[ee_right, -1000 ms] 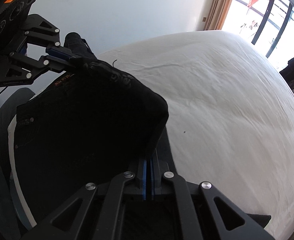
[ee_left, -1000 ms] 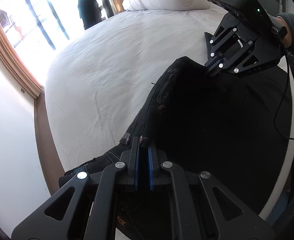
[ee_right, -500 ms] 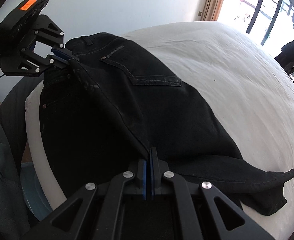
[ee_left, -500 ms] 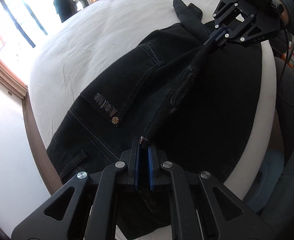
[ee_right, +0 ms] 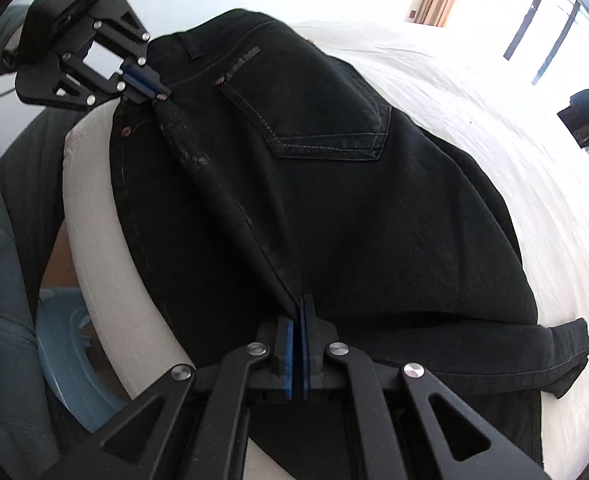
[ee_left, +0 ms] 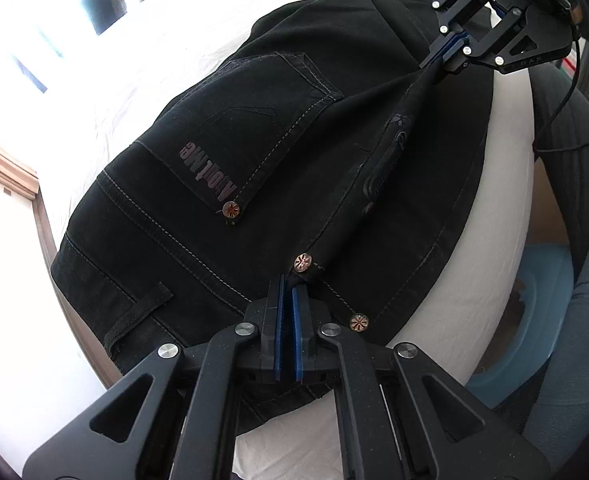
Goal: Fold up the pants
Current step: 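Lift the jeans by the waistband with both tools and fold them over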
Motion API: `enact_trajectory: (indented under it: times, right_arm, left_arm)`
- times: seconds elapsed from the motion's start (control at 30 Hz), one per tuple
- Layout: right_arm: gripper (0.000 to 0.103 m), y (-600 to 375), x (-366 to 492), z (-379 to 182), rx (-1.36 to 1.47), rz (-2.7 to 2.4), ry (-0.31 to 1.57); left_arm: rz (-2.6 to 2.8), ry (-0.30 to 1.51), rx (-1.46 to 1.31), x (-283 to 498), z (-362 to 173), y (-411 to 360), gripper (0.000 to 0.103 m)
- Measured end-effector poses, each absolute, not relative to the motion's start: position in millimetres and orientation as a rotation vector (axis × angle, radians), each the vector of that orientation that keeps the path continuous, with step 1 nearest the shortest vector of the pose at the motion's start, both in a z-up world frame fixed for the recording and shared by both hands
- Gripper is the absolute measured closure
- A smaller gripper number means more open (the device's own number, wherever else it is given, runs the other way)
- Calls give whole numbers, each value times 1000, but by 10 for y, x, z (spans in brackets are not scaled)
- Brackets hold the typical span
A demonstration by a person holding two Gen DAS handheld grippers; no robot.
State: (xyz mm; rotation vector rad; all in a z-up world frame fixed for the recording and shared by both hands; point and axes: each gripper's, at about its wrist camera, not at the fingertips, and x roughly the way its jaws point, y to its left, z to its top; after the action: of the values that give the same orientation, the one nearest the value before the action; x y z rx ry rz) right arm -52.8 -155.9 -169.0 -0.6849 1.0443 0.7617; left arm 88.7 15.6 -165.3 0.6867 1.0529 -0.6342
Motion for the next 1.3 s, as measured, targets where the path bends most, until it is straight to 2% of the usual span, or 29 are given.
enact_trajectory:
  times: [0.4, 1.07, 1.3]
  right_arm:
    - [100, -1387, -782, -1694, -803, 782, 1027]
    - [100, -1338, -967, -1846, -840, 780, 1033]
    - [99, -1303, -811, -1920, -825, 758, 1031]
  left_arm:
    - [-676, 1041, 708, 592, -1668, 230, 101]
    - [-730, 1016, 757, 334, -1688, 294, 101]
    - [-704, 1047, 649, 497, -1717, 430, 94]
